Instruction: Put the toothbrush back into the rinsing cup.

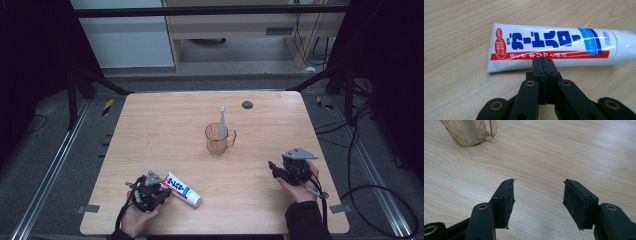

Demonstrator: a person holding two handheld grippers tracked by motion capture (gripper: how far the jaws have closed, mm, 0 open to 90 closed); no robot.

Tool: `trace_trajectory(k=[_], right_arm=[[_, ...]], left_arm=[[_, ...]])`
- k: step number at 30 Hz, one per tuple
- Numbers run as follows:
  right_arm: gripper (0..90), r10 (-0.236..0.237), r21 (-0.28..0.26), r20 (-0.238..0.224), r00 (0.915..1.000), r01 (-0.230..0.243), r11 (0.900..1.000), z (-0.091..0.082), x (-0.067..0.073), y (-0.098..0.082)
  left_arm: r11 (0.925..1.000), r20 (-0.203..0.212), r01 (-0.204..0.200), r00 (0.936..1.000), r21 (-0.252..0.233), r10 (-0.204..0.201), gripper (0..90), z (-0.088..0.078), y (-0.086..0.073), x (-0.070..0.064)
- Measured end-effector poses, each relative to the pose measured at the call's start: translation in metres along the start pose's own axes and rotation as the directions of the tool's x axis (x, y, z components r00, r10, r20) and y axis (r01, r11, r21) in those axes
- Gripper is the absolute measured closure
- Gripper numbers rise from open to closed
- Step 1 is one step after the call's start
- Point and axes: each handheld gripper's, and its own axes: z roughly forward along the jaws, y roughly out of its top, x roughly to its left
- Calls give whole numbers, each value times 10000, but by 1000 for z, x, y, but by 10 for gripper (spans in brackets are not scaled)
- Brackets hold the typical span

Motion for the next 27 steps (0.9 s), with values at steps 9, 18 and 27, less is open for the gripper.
trace_trajectory(k=[9,18,27], right_arm=[[401,9,29,52,10000,-9,10000,-1,-1,0],[395,108,60,50,9999,-108,9999,-1,-2,0],[394,104,95,43,9999,-104,9999,-1,-3,0]], left_arm=[[9993,-66,311,9995,-196,-313,899,14,16,10],[9995,-171,243,9996,-189,-246,899,29,31,13],[9998,-247,116,9996,-151,-120,899,41,43,13]])
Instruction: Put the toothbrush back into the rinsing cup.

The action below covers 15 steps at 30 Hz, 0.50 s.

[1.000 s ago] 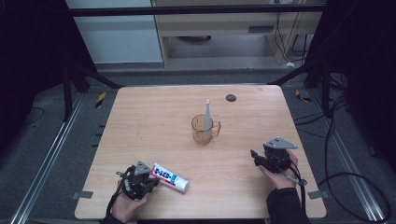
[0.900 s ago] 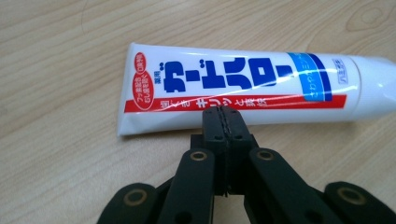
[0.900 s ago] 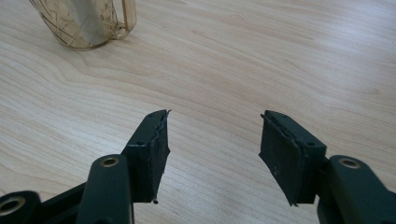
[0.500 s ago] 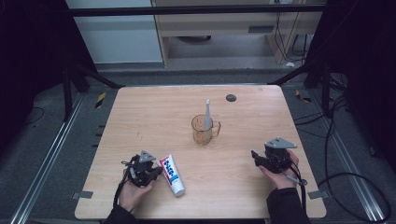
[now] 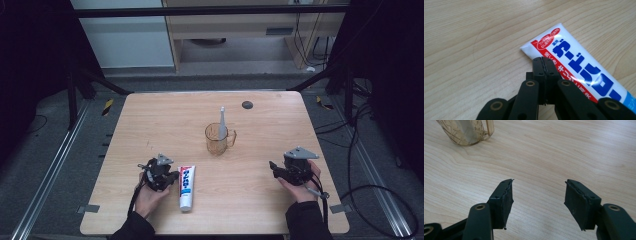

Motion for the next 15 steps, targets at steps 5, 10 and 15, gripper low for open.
trace_trajectory(k=[5,10,15], right_arm=[[396,92,17,-36,10000,-92,10000,0,0,0],[395,91,26,-55,9999,-91,10000,0,0,0],[393,69,-8,-24,10000,-69,10000,0,-2,0]], left_arm=[[9998,18,-202,9998,82,202,899,5,5,-4],[9995,58,-316,9995,89,315,899,7,6,-6],[9990,92,-438,9990,46,438,898,9,10,-9]])
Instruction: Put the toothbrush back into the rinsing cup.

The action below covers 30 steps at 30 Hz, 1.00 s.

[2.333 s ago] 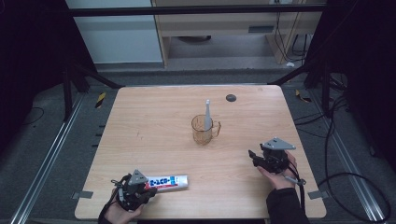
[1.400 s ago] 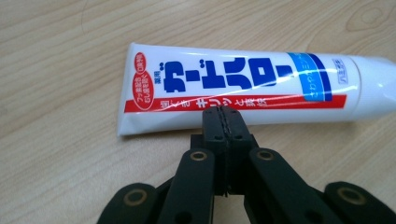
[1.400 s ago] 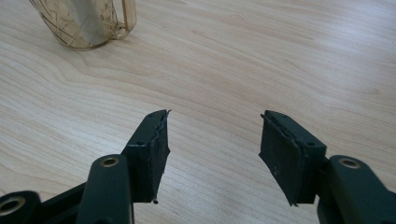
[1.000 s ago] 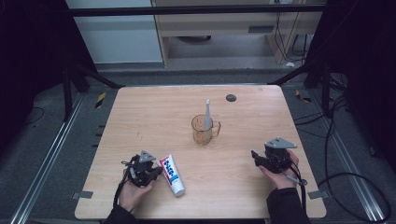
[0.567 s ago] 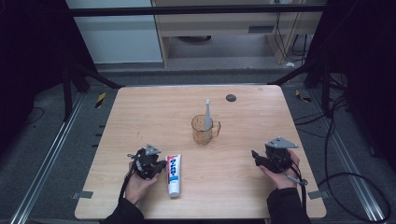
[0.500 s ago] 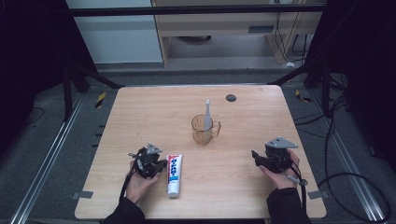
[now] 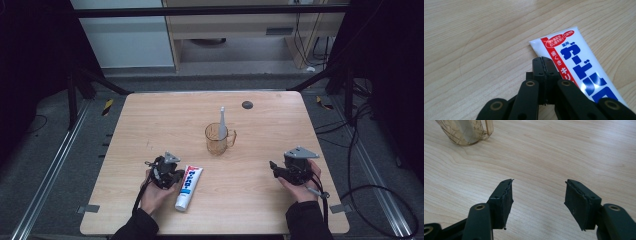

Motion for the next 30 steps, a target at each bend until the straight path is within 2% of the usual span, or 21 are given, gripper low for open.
trace_trajectory(k=[5,12,17,19,22,25,30], right_arm=[[392,55,-20,95,9999,-54,10000,-1,-3,0],[385,304,-67,226,9993,-303,9995,-4,-8,0],[375,317,-63,358,9989,-315,9995,-6,-10,-1],[371,462,-89,307,9985,-459,9989,-6,-11,-1],[365,367,79,426,9984,-371,9993,-5,-11,-2],[357,390,63,402,9984,-393,9992,-4,-11,-2],[350,465,2,444,9979,-465,9989,-7,-13,-1]], left_arm=[[9999,52,-101,9999,-91,102,898,-4,2,-1],[9985,-51,-66,10000,-541,63,845,-24,3,0],[9981,8,80,10000,-603,-80,782,-34,5,-2],[9978,42,118,9999,-646,-116,753,-36,5,-5],[9970,-62,88,9999,-772,-93,706,-41,5,-10],[9969,80,247,9997,-746,-242,659,-44,5,-13],[9975,219,255,9995,-658,-241,557,-49,4,-19]])
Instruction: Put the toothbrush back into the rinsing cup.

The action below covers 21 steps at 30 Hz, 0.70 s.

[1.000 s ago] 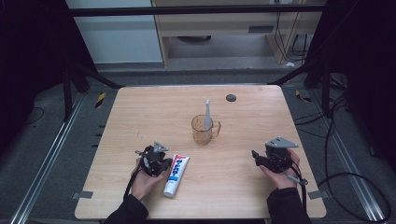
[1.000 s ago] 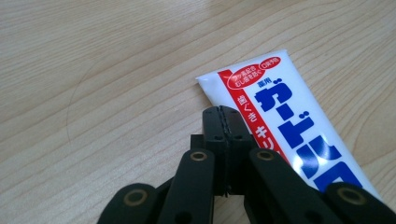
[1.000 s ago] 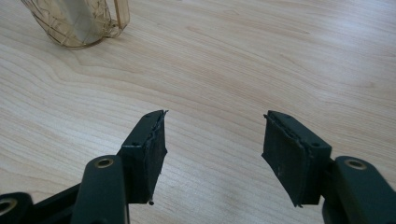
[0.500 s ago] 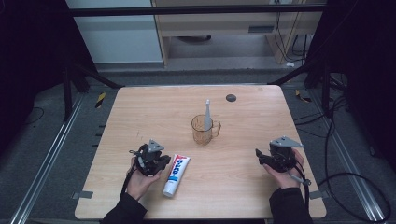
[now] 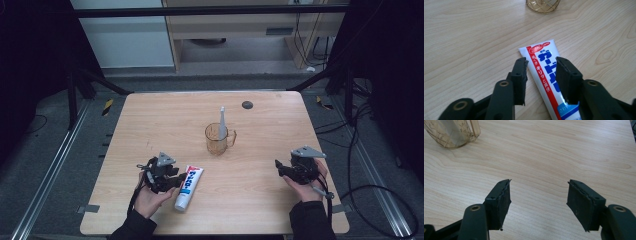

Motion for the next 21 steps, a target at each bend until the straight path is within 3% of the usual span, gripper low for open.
trace_trajectory(k=[13,21], right_arm=[[321,105,63,127,9999,-106,9999,-2,-4,0],[316,189,172,74,9998,-191,9997,-1,-5,-1]], left_arm=[[9975,-329,-363,9987,604,383,294,-5,-5,-16],[9936,-276,-393,9987,1061,425,244,2,-7,-20]])
